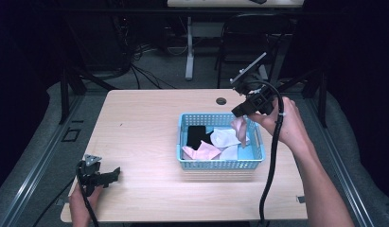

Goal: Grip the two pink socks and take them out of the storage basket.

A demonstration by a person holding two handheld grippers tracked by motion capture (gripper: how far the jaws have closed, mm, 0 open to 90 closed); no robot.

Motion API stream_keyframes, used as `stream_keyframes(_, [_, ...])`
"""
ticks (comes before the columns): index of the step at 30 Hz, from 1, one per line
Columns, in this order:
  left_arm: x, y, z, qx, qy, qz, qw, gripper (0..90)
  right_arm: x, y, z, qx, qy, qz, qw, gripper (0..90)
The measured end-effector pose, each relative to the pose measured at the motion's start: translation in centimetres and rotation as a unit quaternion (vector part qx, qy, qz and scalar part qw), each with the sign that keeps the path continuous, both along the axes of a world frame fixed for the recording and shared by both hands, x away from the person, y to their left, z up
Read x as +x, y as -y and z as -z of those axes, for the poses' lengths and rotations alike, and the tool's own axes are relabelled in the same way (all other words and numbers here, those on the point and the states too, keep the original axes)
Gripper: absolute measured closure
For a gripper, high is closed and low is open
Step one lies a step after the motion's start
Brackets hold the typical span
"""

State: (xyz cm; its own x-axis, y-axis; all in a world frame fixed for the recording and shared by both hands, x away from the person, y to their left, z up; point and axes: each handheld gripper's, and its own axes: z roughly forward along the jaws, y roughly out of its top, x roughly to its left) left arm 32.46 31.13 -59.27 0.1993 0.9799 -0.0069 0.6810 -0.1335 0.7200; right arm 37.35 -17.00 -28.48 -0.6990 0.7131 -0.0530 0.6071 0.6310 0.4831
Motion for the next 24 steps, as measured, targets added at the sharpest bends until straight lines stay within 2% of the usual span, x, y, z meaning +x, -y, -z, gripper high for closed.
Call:
stream_keyframes(3, [0.0,0.0,0.0,0.0,0.0,0.0,1.0,4.1,-0.9,-0.3,0.3,0.009,-0.002,-0.013,0.9999,86.7])
stream_keyframes(6, [0.0,0.0,0.0,0.0,0.0,0.0,1.0,4.1,-1.6,-0.6,0.8,0.008,-0.007,-0.023,0.9997,86.7])
stream_keyframes(15, [0.0,0.0,0.0,0.0,0.0,0.0,1.0,4.1,-3.6,-2.1,3.2,0.012,-0.027,-0.063,0.9976,86.5])
stream_keyframes(22, [0.0,0.0,0.0,0.0,0.0,0.0,1.0,4.1,-5.2,-3.7,5.9,0.02,-0.046,-0.096,0.9941,86.3])
stream_keyframes(24, [0.0,0.0,0.0,0.0,0.0,0.0,1.0,4.1,-5.4,-4.1,6.7,0.015,-0.057,-0.107,0.9925,86.2])
